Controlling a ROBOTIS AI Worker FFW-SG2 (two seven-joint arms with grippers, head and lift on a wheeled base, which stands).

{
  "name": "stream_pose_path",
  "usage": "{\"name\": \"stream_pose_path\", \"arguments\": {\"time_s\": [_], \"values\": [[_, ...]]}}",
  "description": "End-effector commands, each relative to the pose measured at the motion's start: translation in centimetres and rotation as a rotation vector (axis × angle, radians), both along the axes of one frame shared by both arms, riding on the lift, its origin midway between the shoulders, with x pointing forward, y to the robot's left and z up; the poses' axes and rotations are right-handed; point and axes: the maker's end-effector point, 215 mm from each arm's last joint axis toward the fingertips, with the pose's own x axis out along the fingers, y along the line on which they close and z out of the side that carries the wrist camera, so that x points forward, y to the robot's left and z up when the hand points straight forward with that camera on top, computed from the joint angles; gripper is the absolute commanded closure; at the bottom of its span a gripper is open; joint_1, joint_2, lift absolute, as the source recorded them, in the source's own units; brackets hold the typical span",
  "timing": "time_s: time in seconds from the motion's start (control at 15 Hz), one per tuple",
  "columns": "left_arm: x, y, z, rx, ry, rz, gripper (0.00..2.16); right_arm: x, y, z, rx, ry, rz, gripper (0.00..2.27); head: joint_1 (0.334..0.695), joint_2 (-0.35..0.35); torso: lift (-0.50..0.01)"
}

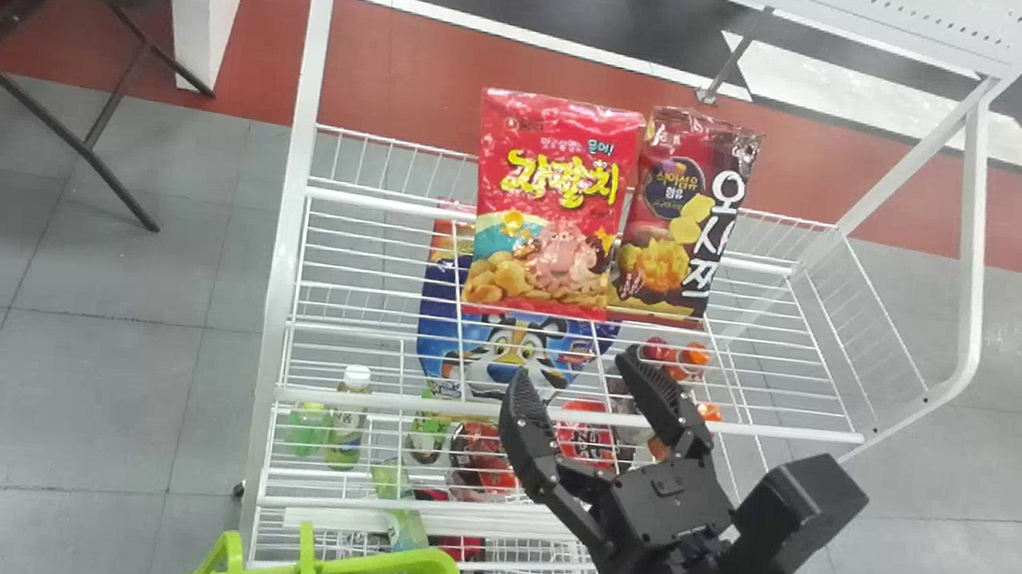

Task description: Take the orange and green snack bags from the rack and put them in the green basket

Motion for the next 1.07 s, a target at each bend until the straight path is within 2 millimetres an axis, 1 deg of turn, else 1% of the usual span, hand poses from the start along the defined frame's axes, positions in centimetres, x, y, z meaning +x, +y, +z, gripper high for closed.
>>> {"name": "stream_pose_path", "arguments": {"time_s": [0.0, 0.33, 1.0], "values": [[-0.2, -0.1, 0.0, -0.001, 0.002, -0.001, 2.15, -0.3, 0.8, 0.7, 0.007, -0.022, 0.018, 0.09, 0.695, -0.350, 0.000], [-0.4, -0.5, 0.0, 0.003, 0.002, -0.011, 2.15, -0.6, 1.1, 1.6, 0.008, -0.053, 0.024, 0.10, 0.695, -0.350, 0.000], [-0.4, -0.4, 0.0, 0.006, -0.001, -0.011, 2.15, -0.6, 1.0, 3.0, 0.007, -0.108, 0.020, 0.11, 0.695, -0.350, 0.000]]}}
